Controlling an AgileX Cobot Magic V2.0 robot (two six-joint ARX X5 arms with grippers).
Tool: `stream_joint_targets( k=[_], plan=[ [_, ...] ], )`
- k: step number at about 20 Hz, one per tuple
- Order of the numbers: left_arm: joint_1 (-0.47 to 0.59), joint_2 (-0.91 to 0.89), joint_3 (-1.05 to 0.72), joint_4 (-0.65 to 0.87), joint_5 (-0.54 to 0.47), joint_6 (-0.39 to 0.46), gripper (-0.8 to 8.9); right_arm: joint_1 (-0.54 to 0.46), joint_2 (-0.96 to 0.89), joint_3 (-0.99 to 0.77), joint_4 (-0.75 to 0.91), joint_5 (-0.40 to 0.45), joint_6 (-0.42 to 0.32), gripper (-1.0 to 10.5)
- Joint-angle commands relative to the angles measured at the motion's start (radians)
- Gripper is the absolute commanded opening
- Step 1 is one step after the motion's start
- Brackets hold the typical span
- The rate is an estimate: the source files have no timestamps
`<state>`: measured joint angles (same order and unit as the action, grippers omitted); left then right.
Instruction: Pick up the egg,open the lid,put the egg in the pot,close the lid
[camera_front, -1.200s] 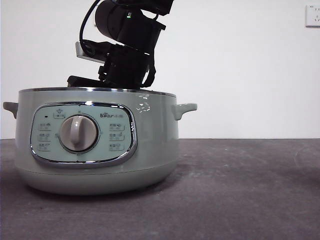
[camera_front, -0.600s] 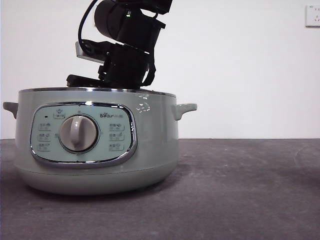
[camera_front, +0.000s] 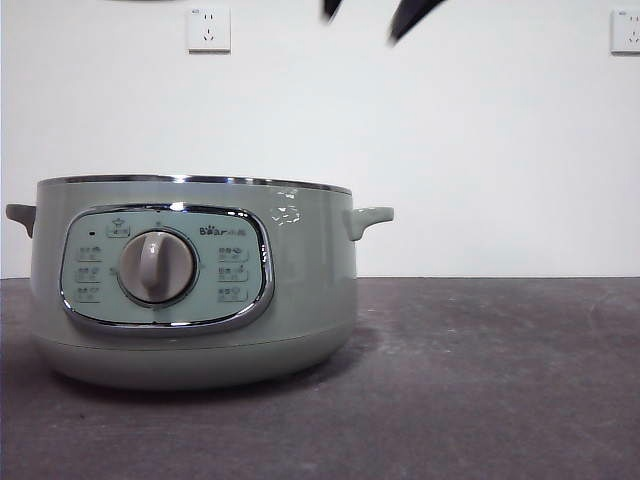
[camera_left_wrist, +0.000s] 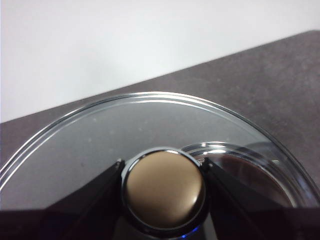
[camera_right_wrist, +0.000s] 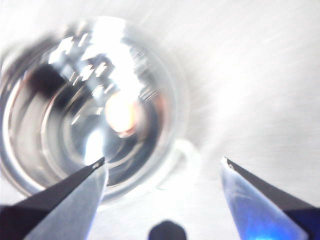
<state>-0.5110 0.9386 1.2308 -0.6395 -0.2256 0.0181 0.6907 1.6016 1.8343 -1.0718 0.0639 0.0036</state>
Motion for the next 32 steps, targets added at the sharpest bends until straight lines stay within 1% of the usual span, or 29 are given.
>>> stream_joint_targets(
  k=[1,3,7,14,23,26,32],
  plan=[
    [0.000,0.060,0.016,0.092,0.019,-0.013,-0.08,-0.018,-0.087,0.003,-0.011,0.022,0.010,3.8],
    [-0.001,0.112,0.011,0.132,0.048,-0.044,-0.08,-0.034,-0.154,0.003,-0.015,0.023,0.023,3.8],
    [-0.022,0.184,-0.040,0.240,0.047,-0.071,-0.08,-0.054,-0.249,0.003,-0.027,0.022,0.026,3.8],
    [-0.083,0.254,-0.174,0.428,0.046,-0.118,-0.08,-0.056,-0.306,0.003,-0.092,0.023,0.029,3.8],
    [-0.105,0.393,-0.183,0.463,0.041,-0.128,-0.08,-0.056,-0.306,0.003,-0.116,0.023,0.029,3.8],
    [-0.105,0.403,-0.183,0.448,0.016,-0.150,-0.08,-0.056,-0.306,0.003,-0.116,0.023,0.029,3.8],
    [-0.105,0.403,-0.183,0.396,0.027,-0.150,-0.08,-0.056,-0.306,0.003,-0.116,0.023,0.029,3.8]
  ],
)
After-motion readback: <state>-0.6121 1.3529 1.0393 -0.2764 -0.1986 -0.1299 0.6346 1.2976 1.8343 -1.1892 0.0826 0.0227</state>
